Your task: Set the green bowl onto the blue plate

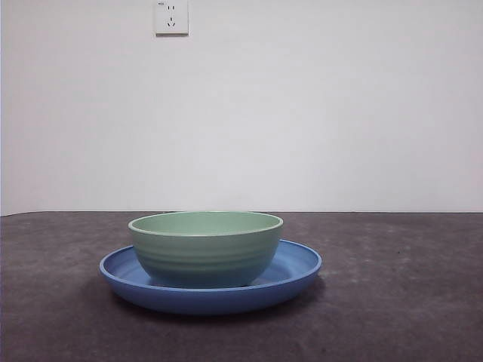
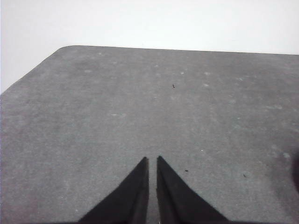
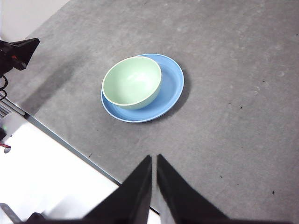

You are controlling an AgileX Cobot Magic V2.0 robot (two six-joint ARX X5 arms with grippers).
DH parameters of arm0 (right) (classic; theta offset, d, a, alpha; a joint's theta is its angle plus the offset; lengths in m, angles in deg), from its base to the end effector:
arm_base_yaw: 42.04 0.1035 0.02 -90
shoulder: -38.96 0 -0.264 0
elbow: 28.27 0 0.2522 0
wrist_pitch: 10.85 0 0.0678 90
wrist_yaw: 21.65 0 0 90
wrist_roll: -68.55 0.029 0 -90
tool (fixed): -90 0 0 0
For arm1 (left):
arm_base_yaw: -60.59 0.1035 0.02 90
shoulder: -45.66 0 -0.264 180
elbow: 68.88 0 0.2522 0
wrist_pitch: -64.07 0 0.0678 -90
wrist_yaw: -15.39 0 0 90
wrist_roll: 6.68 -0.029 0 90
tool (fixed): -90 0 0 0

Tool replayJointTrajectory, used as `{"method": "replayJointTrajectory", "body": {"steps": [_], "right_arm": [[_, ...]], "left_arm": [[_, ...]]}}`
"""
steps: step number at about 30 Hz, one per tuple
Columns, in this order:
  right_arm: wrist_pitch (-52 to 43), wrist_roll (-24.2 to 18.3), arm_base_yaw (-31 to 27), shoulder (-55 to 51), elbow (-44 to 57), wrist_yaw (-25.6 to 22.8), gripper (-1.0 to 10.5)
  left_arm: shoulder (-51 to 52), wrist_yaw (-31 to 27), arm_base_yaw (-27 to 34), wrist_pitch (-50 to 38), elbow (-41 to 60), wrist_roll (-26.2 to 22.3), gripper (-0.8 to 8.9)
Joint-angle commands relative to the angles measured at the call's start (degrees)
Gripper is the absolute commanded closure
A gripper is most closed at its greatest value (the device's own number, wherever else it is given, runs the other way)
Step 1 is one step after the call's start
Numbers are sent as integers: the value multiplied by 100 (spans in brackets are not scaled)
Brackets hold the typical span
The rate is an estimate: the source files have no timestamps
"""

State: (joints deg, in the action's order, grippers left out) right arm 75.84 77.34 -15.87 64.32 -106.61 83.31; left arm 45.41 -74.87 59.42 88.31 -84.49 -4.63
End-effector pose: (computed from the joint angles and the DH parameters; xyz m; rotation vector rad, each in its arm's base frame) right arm 0.0084 0.0124 0.3648 0.0838 0.6497 0.6489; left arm 0.0948 -0.0018 0.1565 -0.0338 0.1552 -0.0131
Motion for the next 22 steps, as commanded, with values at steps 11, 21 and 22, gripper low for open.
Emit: {"method": "replayJointTrajectory", "body": {"steps": [11,21,22], "right_arm": [[-984,-903,-1537,-317,337,-181,934],[-4999,-1220,-2385,-1609,3480,-337,934],[-5305,-1217,-2385,-1727,3797,-378,934]], "left_arm": [[7,-37,4,39,118,-46,787],[7,-37,2,39,118,-48,787],[7,-37,2,39,118,-48,787]]}}
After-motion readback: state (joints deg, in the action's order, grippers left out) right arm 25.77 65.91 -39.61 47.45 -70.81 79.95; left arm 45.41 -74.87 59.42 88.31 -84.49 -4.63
